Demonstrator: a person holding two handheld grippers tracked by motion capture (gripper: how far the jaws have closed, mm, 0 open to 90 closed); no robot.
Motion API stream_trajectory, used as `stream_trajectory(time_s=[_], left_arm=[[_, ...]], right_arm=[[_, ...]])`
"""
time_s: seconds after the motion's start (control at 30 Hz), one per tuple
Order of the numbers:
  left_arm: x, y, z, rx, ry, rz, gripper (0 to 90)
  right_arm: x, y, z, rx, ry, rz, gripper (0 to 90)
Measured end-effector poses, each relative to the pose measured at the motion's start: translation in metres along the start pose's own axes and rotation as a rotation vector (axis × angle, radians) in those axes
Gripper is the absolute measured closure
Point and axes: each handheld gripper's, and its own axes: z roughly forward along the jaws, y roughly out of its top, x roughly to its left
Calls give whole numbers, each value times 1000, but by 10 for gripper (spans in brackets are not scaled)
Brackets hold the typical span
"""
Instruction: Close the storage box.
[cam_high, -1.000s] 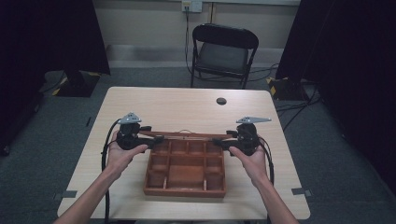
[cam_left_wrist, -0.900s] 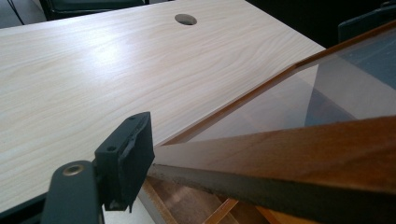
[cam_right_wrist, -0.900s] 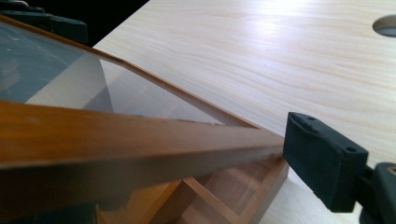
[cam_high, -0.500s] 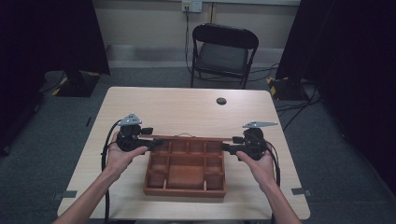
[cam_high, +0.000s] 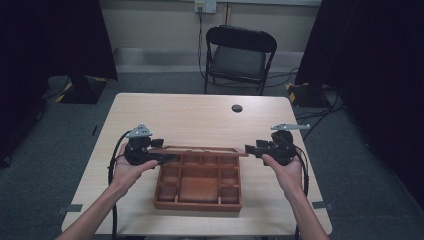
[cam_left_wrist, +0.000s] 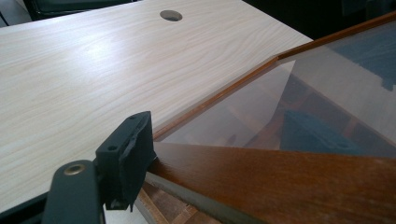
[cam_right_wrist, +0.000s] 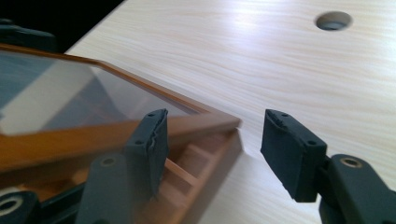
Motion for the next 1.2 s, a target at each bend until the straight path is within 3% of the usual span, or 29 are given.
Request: stream_trajectory(time_s=[0.17,0.2,0.3,0.4,0.5,0.53,0.6,0.83,0.93,1.03,1.07,1.2], left_arm=[[-3,-1,-2,-8,2,4,245],[-4,-1,-3,-12,4,-1,238],[-6,-2,-3,-15,-1,-2,226],[-6,-3,-3,-18,-3,2,217],[-6,-3,-3,-19,-2,4,209],[-6,-3,-3,-17,1,4,209],[-6,-3,-2,-16,2,3,194],[-8,-4,-1,-12,3,4,182],[-8,-4,-1,-12,5,13,181],[-9,-6,-1,-17,9,15,180],[-10,-6,-1,-16,13,19,179],[-10,-6,-1,-17,9,18,176]], right_arm=[[10,13,-3,-23,-2,13,350],[15,21,-6,-39,33,9,350],[21,27,-9,-61,71,2,350],[33,37,-9,-70,157,-25,325],[39,41,-8,-65,165,-36,321],[43,43,-6,-55,188,-41,319],[56,50,-1,-45,228,-83,378],[79,60,11,-39,313,-126,481],[95,60,21,3,361,-162,545],[101,59,23,15,373,-181,586],[105,59,23,14,373,-184,643],[109,57,27,16,396,-191,679]])
